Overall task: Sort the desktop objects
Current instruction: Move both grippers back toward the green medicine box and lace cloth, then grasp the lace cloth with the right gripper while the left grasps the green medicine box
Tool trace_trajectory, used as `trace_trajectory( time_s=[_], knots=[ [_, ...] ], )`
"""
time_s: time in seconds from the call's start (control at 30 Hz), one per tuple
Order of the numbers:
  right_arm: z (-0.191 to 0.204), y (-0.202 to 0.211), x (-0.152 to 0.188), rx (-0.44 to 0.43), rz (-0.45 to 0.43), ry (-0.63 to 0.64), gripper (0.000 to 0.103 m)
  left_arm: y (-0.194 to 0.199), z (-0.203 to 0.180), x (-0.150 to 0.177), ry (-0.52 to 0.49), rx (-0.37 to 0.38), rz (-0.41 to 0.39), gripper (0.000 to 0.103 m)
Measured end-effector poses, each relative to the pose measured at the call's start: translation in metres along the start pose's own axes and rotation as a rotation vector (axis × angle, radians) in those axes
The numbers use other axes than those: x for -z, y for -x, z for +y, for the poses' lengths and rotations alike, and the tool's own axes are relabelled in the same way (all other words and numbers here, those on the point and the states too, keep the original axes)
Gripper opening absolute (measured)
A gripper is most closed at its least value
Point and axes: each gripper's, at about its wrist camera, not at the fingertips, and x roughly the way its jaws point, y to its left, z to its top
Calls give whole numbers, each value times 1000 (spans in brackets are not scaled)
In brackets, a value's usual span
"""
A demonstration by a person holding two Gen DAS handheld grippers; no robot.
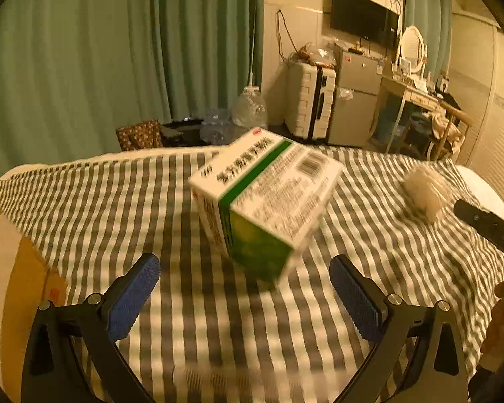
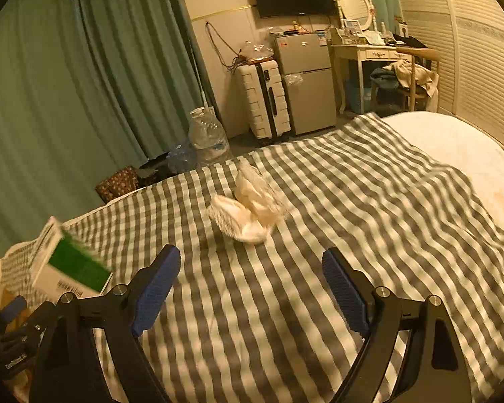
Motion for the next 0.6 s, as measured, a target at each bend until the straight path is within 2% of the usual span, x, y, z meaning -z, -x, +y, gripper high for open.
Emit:
trace_trajectory(
  time_s=[0.13,0.4,0.5,0.57,0.6],
  knots=[
    [13,-29,-7,43,-1,46,87,-15,1,-8,-16,56,-34,103],
    [21,-71,-14,69,37,82,84,-46,-11,-31,-89,57,-70,103],
    [22,-78,-15,70,56,89,66,-64,-21,-36,-106,17,-41,103],
    [27,-80,-14,72,75,121,43,-74,-26,-38,-113,-36,-3,103],
    [28,-79,-15,72,78,135,39,-77,-27,-38,-108,-30,13,103]
  ],
)
